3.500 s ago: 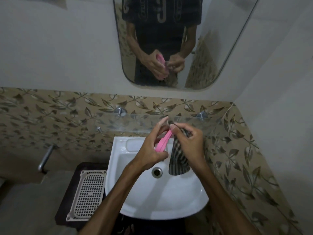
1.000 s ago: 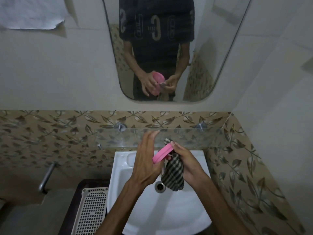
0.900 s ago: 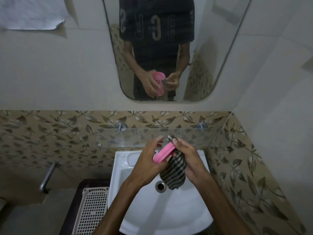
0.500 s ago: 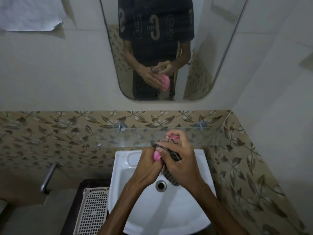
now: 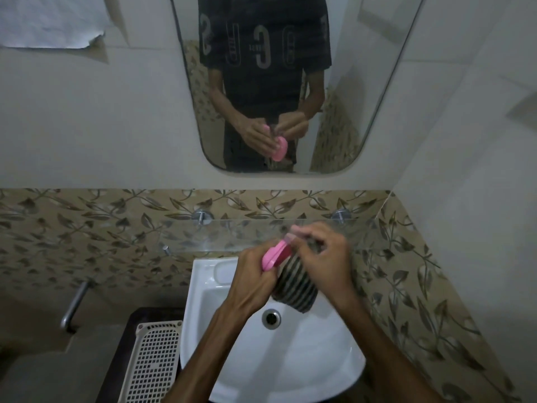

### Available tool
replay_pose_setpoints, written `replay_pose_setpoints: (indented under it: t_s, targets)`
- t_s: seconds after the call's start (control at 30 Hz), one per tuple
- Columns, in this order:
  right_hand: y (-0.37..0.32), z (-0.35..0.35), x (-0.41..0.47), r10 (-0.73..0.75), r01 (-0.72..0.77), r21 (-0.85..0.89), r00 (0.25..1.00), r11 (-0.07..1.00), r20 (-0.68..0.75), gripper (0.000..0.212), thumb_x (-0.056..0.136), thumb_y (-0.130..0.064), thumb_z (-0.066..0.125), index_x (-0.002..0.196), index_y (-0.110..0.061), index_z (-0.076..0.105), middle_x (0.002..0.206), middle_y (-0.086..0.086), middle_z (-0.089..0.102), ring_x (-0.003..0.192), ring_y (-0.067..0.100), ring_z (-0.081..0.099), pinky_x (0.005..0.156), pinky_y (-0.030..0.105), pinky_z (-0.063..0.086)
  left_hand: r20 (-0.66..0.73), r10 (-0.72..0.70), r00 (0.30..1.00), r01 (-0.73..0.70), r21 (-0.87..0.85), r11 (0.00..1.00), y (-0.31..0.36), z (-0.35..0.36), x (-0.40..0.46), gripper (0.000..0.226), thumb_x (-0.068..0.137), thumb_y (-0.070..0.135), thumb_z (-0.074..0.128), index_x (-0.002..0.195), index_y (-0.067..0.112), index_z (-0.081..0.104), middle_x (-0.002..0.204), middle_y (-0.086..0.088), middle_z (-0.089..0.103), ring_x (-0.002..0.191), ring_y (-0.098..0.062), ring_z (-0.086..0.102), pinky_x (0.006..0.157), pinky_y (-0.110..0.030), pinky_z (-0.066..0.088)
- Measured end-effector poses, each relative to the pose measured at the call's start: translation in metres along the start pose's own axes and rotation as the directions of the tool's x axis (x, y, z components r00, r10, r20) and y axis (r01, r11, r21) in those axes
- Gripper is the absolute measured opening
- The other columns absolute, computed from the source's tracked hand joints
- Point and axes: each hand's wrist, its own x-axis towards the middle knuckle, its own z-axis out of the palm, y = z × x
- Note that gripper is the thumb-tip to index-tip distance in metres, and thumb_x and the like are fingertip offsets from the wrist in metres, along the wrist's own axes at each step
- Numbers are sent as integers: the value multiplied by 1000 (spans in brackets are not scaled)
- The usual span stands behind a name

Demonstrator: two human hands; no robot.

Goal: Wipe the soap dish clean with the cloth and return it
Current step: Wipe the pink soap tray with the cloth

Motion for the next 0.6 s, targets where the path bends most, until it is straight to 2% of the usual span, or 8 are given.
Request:
replay_pose_setpoints:
  t_s: [0.07,0.17,0.2,0.3,0.33,0.47,0.53,0.6]
  targets:
    - [2,0,4,47,-50,-61,997,997,-56,20,88,-19,78,98,-35,73,92,-22,68,90,-5,66,84,24,59,11,16,1000,-16,14,1000,0,1,-2,40,85,7,51,112,28,73,81,20,71,72,0,64,63,-21,50]
    - [-3,18,-23,-131,133,-16,985,991,109,14,87,-27,75,100,-29,77,95,-24,64,88,-1,65,77,11,53,-51,33,998,-34,-22,999,-1,-3,-3,21,85,24,46,78,33,63,69,11,64,60,-3,52,54,-25,43]
    - [0,18,-22,-143,146,-14,983,989,111,14,87,-25,76,101,-26,78,94,-22,63,87,-1,64,77,11,51,-50,34,998,-35,-32,999,-1,-4,-3,19,84,27,45,78,32,63,70,8,64,60,-4,53,53,-27,44]
    - [5,12,1,100,-101,-35,995,994,-12,16,89,-18,78,98,-31,74,92,-15,61,86,-3,60,79,23,55,25,29,999,-28,-20,999,1,-1,-4,37,83,24,47,106,36,73,84,-2,73,70,-20,65,62,-37,56]
    - [5,13,0,102,-103,-41,995,994,-13,16,89,-19,77,97,-32,74,92,-14,60,87,-3,60,78,24,55,27,25,999,-24,-39,999,1,-1,-5,35,84,24,48,105,38,73,84,-1,73,70,-21,65,61,-37,56]
    - [3,25,-17,-106,107,-9,992,994,65,11,88,-30,73,98,-32,77,92,-12,64,88,2,63,79,13,51,-31,40,999,-41,-57,998,-2,-7,-5,33,83,18,50,91,42,70,77,15,70,66,-6,62,60,-26,49]
    - [14,18,4,65,-64,61,998,996,-25,13,89,-24,77,94,-36,75,94,-12,67,90,2,66,84,18,55,-4,30,1000,-30,-66,997,3,-7,-5,49,87,14,52,115,49,72,93,21,76,81,-5,71,69,-26,57]
    - [26,11,21,232,-221,149,971,964,-60,14,90,-15,78,92,-29,78,94,-5,75,91,8,71,87,28,58,-10,54,999,-54,-88,995,11,-7,-9,62,85,19,52,131,60,62,114,35,72,104,4,71,84,-12,54]
